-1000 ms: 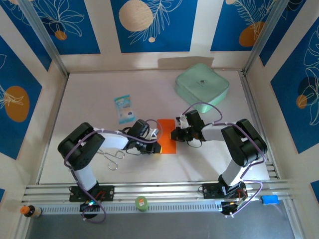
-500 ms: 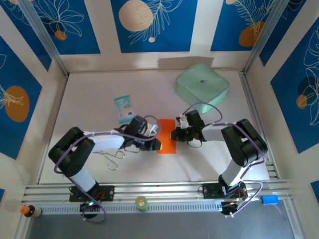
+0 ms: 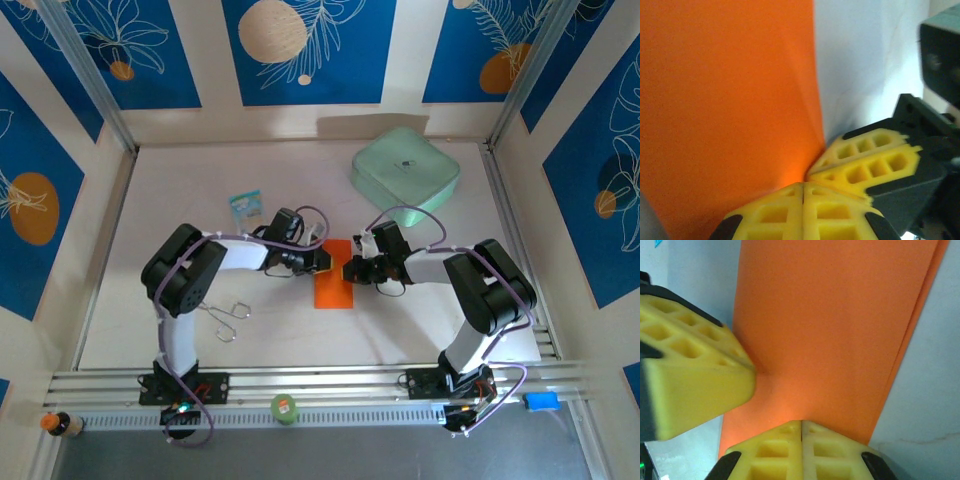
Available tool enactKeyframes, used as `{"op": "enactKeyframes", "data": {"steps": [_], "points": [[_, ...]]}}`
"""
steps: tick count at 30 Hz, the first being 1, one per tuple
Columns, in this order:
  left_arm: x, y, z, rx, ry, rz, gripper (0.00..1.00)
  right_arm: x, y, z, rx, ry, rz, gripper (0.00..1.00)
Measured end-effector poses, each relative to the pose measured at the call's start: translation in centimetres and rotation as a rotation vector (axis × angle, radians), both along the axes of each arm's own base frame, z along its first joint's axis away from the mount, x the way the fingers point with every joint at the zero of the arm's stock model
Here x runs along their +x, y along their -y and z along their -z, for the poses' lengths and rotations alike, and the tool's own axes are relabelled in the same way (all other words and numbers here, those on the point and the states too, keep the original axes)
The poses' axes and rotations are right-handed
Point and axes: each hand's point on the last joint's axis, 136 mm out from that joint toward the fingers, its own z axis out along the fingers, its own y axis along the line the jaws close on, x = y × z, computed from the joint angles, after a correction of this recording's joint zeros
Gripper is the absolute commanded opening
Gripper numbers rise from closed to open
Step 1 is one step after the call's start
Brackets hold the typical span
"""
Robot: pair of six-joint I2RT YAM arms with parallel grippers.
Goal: Fold a paper plane with a square sheet of paper (pick it up from the middle)
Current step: Hold the square sheet of paper at the center of the table.
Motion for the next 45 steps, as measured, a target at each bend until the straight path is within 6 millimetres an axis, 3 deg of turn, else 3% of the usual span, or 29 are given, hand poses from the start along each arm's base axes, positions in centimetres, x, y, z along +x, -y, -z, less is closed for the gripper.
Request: {"op": "enactKeyframes", "data": {"steps": [3, 12, 21, 28, 40, 45], "points": [[-0.8, -0.6, 1.1, 0.004, -0.021, 0.005, 0.07, 0.0, 0.0, 0.0, 0.0, 0.002, -0.002, 0.0], [-0.6, -0.6, 0.7, -0.006, -0.03, 0.01, 0.1, 0.0, 0.0, 0.0, 0.0, 0.003, -0.002, 0.0], [2.9, -0.6, -1.8, -0.023, 0.017, -0.01, 0.1, 0.0, 0.0, 0.0, 0.0, 0.003, -0.002, 0.0], [3.8, -0.8, 0.9, 0.006, -0.038, -0.004, 0.1, 0.0, 0.0, 0.0, 0.0, 0.003, -0.002, 0.0], [7.9, -1.6, 0.9, 0.028, -0.059, -0.102, 0.09, 0.0, 0.0, 0.0, -0.003, 0.007, -0.005, 0.0], [8.6, -1.7, 1.1, 0.063, -0.081, -0.126, 0.09, 0.0, -0.1, 0.0, -0.004, 0.01, -0.009, 0.0]]}}
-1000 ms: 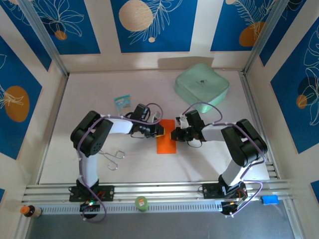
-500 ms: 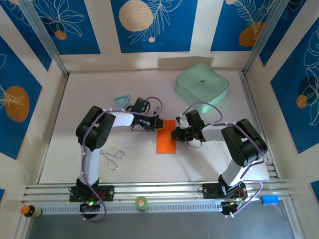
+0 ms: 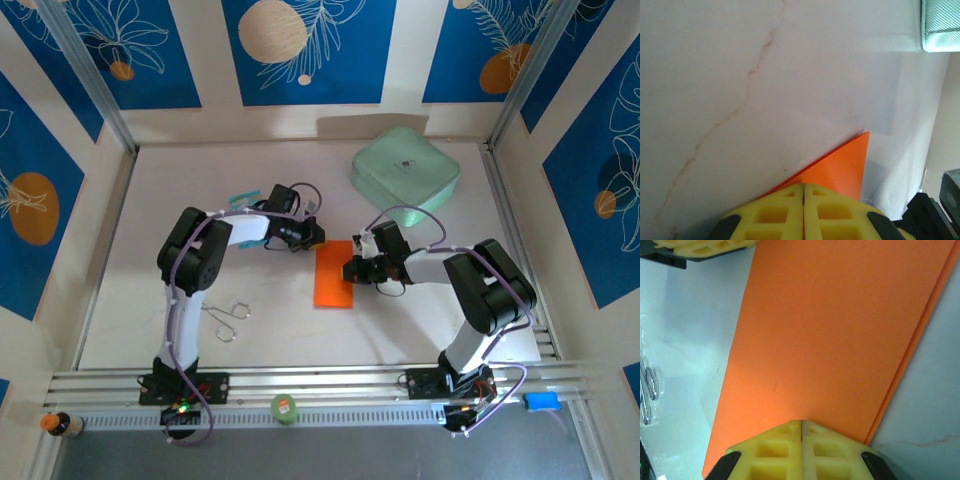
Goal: Fold a paper plane with a square sheet of paper (pick it up from the middle)
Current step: Hold the square sheet of paper at the center of the table.
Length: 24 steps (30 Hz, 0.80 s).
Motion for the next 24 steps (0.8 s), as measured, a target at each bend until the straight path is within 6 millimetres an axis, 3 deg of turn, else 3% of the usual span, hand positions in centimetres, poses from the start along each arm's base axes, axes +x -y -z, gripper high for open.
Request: {"op": "enactKeyframes", "data": {"steps": [10, 17, 20, 24], "points": [[1.2, -0.7, 0.1, 0.077, 0.006, -0.053, 0.12, -0.2, -0.1, -0.1, -0.001, 0.022, -0.015, 0.0], [0.9, -1.1, -0.4, 0.082, 0.013, -0.062, 0.19, -0.8, -0.1, -0.2, -0.005, 0.054, -0.038, 0.0], [-0.1, -1.9, -1.4, 0.084, 0.02, -0.07, 0.23, -1.8, -0.3, -0.3, -0.011, 0.049, -0.059, 0.0], [-1.7, -2.5, -4.6, 0.054, 0.071, -0.073, 0.26, -2.7, -0.6, -1.6, -0.007, 0.051, -0.072, 0.16]]}}
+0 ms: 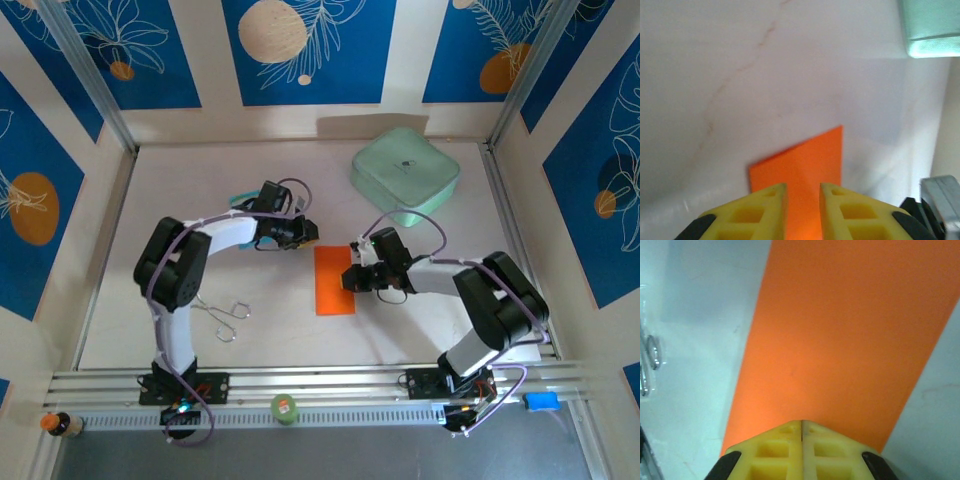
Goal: Fold a paper plane with a square sheet of paper (pick it up from the middle)
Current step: Hold the square sheet of paper at the center of the table, then fold the triangle a second time at the center of the table.
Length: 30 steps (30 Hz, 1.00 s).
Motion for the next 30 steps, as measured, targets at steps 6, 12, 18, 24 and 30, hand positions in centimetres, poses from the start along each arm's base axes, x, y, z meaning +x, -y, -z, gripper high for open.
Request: {"op": "enactKeyframes", "data": {"steps": [6, 12, 18, 24, 30], "points": [[-2.1, 1.0, -2.7, -0.058, 0.065, 0.061, 0.26, 0.6, 0.4, -5.0, -0.023, 0.117, 0.082, 0.45], [-4.1, 2.1, -0.8, -0.055, 0.017, 0.116, 0.26, 1.8, 3.8, -9.1, -0.081, 0.218, 0.285, 0.42], [-4.0, 2.8, 1.8, -0.047, -0.035, 0.133, 0.25, 2.0, 8.1, -8.8, -0.016, 0.124, 0.513, 0.15], [-2.7, 3.8, 2.5, -0.041, -0.042, 0.151, 0.25, -0.2, 8.9, -5.7, 0.068, -0.051, 0.52, 0.15], [-1.8, 4.5, 2.7, -0.046, -0.039, 0.167, 0.24, -1.4, 7.0, -6.0, 0.105, -0.091, 0.452, 0.18]]}}
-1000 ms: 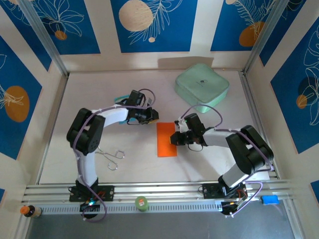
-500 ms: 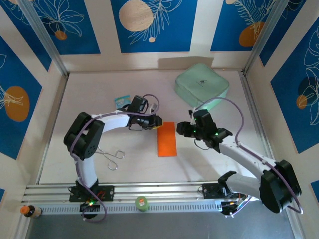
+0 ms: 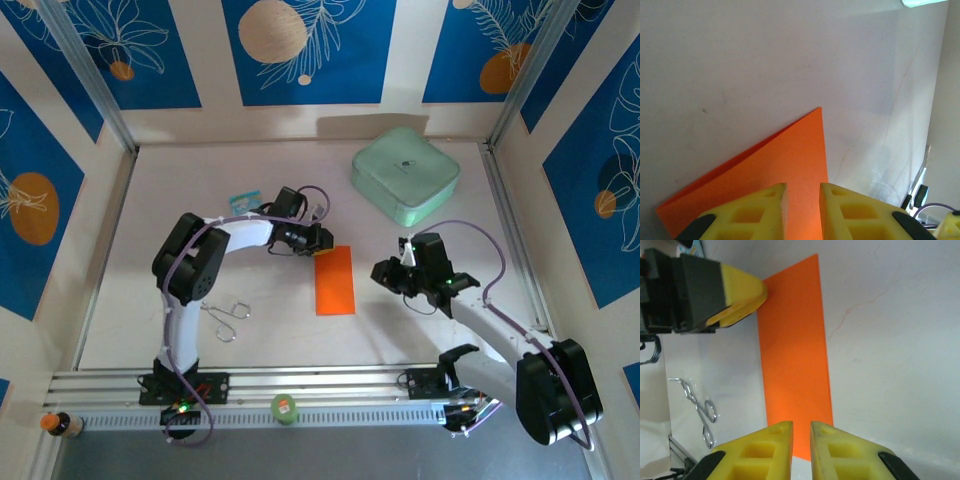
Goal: Fold a paper plane with a square sheet of paper (pick it up from the middle)
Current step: Fold the triangle a second time at the center of the table.
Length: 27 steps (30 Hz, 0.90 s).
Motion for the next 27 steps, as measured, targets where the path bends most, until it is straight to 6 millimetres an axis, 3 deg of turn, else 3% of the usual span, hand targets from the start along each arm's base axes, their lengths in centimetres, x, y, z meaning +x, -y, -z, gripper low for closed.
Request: {"op": "enactKeyframes", "data": {"steps": [10, 16, 27], "points": [[-0.3, -0.7, 1.4, 0.027, -0.029, 0.003, 0.24, -2.7, -2.8, 1.1, -0.048, -0.033, -0.019, 0.2], [-0.4, -0.8, 1.5, 0.009, -0.031, 0.006, 0.23, -3.0, -3.5, 1.6, -0.063, -0.045, -0.005, 0.24], [-0.7, -0.8, 1.5, -0.046, -0.023, 0.023, 0.22, -3.6, -3.6, 4.6, -0.09, -0.175, 0.012, 0.33]]}}
